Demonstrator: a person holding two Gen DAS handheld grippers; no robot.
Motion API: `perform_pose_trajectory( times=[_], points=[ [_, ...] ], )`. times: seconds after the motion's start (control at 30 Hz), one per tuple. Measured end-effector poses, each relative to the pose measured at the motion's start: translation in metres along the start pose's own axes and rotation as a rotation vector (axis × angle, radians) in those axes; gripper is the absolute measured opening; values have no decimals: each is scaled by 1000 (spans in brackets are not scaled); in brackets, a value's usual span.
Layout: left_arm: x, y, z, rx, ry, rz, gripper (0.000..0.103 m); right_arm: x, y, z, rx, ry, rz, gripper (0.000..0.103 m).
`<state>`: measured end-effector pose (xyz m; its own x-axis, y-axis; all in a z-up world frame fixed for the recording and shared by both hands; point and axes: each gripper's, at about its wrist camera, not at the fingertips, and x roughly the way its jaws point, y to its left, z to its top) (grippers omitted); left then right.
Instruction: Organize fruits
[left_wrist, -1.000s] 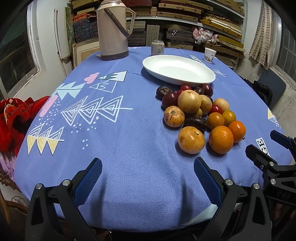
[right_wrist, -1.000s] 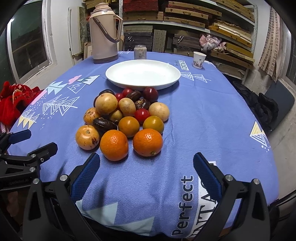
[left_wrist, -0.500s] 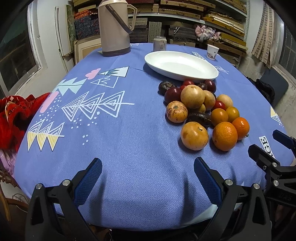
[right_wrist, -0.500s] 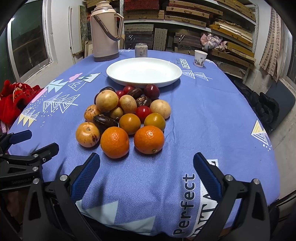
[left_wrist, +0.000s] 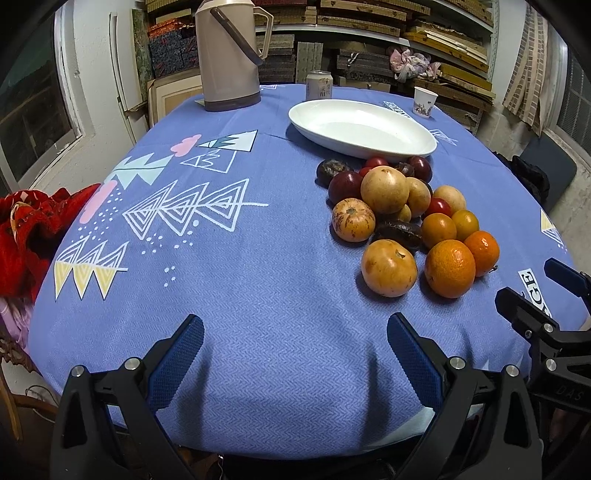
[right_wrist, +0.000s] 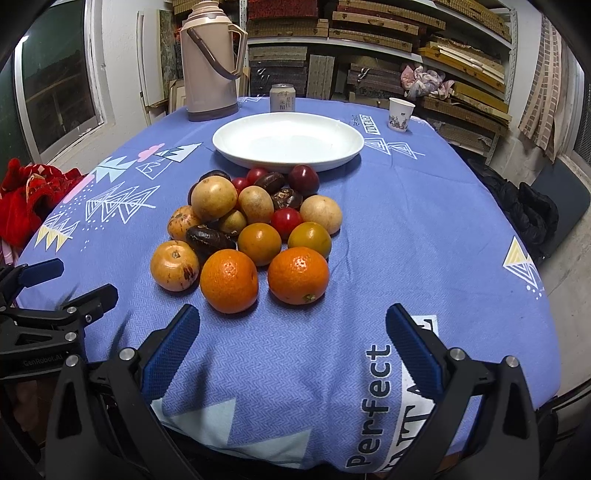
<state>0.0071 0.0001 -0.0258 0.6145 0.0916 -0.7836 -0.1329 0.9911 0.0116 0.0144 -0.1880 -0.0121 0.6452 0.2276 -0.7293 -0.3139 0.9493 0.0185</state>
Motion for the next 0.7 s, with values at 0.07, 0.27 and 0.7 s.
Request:
perform_pose_trajectory(
  times=[0.07,0.27,0.7],
  points=[
    [1,0,-1,-1,1,1,100,0,0,0,-1,0,0,99],
    [2,0,-2,0,2,2,100,1,0,-1,-1,1,-1,99],
    [19,-14,4,74,-6,-52,100,6,-14,-11,7,-6,21,99]
  ],
)
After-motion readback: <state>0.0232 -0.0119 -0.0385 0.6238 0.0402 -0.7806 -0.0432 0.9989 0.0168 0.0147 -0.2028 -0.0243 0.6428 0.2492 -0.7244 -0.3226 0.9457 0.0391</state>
